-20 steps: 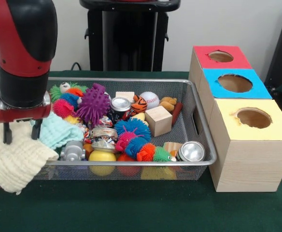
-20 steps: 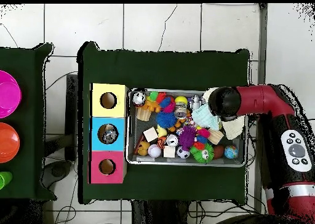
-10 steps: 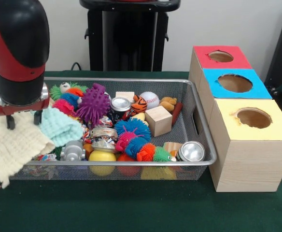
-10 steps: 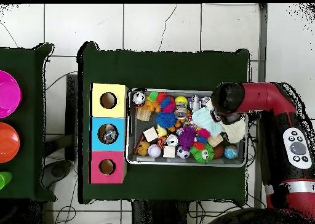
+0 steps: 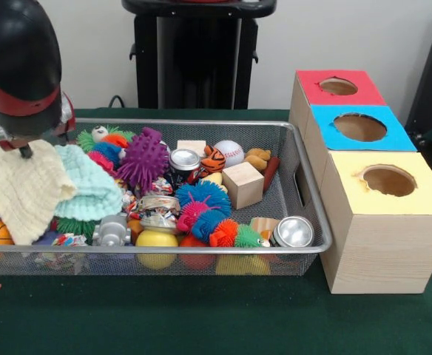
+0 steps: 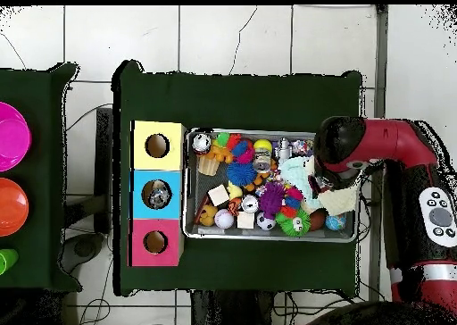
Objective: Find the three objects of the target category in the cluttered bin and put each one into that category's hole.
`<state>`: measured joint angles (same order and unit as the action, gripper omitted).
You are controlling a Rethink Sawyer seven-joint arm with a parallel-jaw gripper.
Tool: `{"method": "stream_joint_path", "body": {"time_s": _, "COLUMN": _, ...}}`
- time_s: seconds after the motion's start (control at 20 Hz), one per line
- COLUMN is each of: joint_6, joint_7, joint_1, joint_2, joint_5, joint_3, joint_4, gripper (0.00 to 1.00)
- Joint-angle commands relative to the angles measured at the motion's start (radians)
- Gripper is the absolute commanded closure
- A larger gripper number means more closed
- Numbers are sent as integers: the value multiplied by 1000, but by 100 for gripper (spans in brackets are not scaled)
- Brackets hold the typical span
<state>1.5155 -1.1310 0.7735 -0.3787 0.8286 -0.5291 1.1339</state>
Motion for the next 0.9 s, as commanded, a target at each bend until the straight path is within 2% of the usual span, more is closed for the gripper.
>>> {"method": "stream_joint_path", "body": {"time_s": 0.05, "joint_6": -49, "joint_7": 299, "joint_1": 39, "joint_2": 61, "joint_5": -55, "joint_3": -67, "joint_4": -1, "gripper": 0}}
{"method": "stream_joint_path", "body": {"time_s": 0.2, "joint_6": -155, "joint_7": 258, "joint_1": 61, "joint_2": 81, "joint_5": -105, "joint_3": -104, "joint_4": 26, "gripper": 0}}
{"method": "stream_joint_path", "body": {"time_s": 0.45, "joint_6": -287, "joint_7": 243, "joint_1": 93, "joint_2": 111, "joint_5": -160, "joint_3": -147, "joint_4": 54, "gripper": 0}}
{"method": "stream_joint_path", "body": {"time_s": 0.7, "joint_6": -362, "joint_7": 233, "joint_1": 95, "joint_2": 133, "joint_5": -171, "joint_3": -150, "joint_4": 53, "gripper": 0}}
{"method": "stream_joint_path", "body": {"time_s": 0.9, "joint_6": -417, "joint_7": 234, "joint_1": 78, "joint_2": 157, "joint_5": -130, "joint_3": -119, "joint_4": 37, "gripper": 0}}
